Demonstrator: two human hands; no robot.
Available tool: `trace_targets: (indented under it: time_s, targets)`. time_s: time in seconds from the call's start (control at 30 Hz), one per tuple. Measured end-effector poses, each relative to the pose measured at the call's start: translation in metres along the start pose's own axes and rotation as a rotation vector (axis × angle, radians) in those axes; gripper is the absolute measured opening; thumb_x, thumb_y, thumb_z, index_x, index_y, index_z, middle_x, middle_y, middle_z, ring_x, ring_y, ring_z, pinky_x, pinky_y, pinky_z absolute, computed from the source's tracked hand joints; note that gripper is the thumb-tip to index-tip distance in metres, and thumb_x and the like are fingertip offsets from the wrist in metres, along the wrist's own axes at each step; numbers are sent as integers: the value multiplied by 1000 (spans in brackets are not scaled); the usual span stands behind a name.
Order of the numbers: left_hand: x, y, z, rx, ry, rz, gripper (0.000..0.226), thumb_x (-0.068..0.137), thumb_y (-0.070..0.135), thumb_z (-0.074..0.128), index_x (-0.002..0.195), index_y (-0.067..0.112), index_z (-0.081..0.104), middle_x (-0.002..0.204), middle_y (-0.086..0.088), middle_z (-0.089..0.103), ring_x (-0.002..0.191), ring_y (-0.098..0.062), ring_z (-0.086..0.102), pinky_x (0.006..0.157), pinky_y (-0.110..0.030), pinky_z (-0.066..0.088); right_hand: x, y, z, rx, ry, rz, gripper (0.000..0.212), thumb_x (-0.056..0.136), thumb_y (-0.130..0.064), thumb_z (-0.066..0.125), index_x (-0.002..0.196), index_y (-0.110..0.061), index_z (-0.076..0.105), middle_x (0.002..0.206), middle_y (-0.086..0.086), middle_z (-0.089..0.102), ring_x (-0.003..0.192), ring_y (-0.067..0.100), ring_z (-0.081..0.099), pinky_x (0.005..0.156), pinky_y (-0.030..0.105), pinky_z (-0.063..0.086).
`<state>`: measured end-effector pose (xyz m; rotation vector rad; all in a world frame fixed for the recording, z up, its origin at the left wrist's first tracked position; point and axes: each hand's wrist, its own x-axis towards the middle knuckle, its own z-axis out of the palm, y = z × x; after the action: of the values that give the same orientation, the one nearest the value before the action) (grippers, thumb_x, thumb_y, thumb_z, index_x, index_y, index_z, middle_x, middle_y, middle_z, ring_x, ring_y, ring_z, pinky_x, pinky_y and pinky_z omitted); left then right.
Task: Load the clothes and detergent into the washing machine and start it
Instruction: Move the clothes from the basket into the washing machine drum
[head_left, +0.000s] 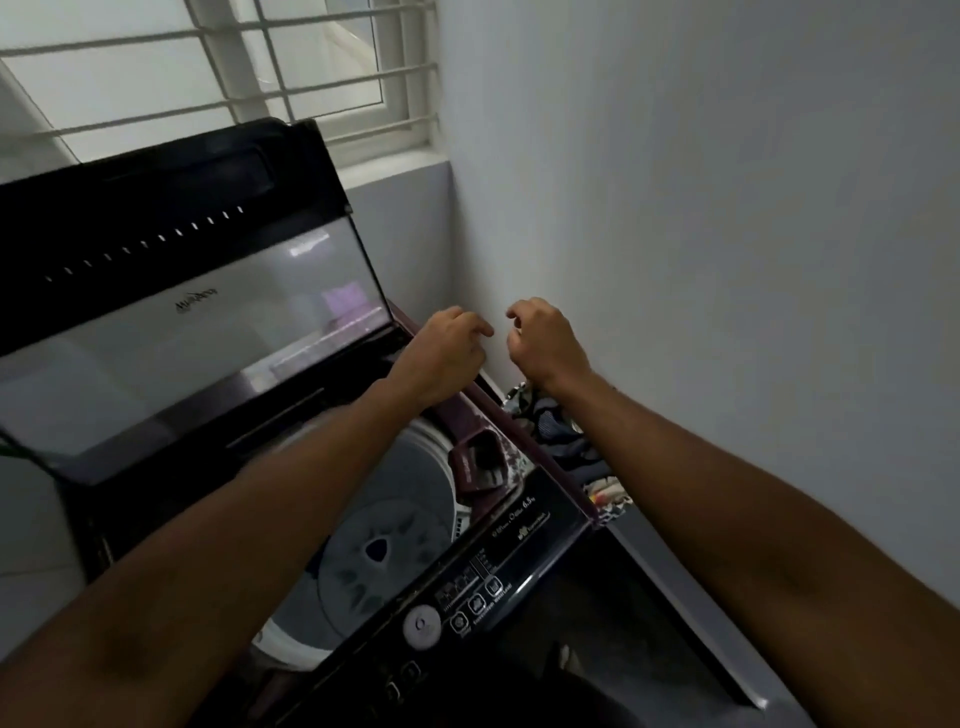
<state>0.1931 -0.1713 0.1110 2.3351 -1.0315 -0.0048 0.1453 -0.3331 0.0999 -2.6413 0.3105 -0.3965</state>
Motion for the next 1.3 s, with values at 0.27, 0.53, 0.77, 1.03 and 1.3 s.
trace_targets:
  time_s: [0.27, 0.53, 0.77, 1.03, 1.3]
  targets:
    - [15, 21, 68, -106, -222, -79, 25, 90, 12, 56, 112, 18, 66, 98, 8, 55, 87, -10, 52, 81, -26, 46, -26, 84, -2, 35, -52, 197, 38, 85, 5, 44, 114, 0, 67, 114, 19, 65, 102, 33, 61, 90, 39, 51]
    - [46, 24, 138, -105, -378, -228, 30, 98, 11, 46, 120, 10, 65, 119, -7, 64, 105, -23, 61, 87, -31, 50, -30, 166, 26, 77, -167, 344, 30, 86, 3, 48, 106, 1, 70, 113, 20, 65, 104, 34, 60, 91, 39, 50]
    - [79, 26, 196, -104, -530, -344, 31, 93, 10, 51, 120, 10, 65, 113, -6, 65, 103, -23, 60, 90, -38, 52, -19, 236, 61, 114, -304, 421, 23, 87, -7, 58, 105, -6, 72, 113, 14, 67, 104, 29, 61, 92, 37, 51]
    - [106, 2, 256, 43, -648, -483, 44, 88, 25, 59, 131, 15, 57, 136, -13, 51, 123, -32, 48, 101, -43, 45, -3, 279, 102, 99, -447, 405, 27, 89, -4, 56, 112, -7, 70, 119, 16, 63, 108, 33, 60, 92, 39, 51]
    - [118, -10, 293, -18, -714, -591, 53, 93, 28, 56, 141, 9, 45, 141, -17, 51, 127, -35, 48, 105, -43, 40, 13, 282, 159, 96, -584, 264, 41, 91, -14, 55, 132, -9, 56, 135, 12, 56, 124, 33, 48, 104, 41, 40]
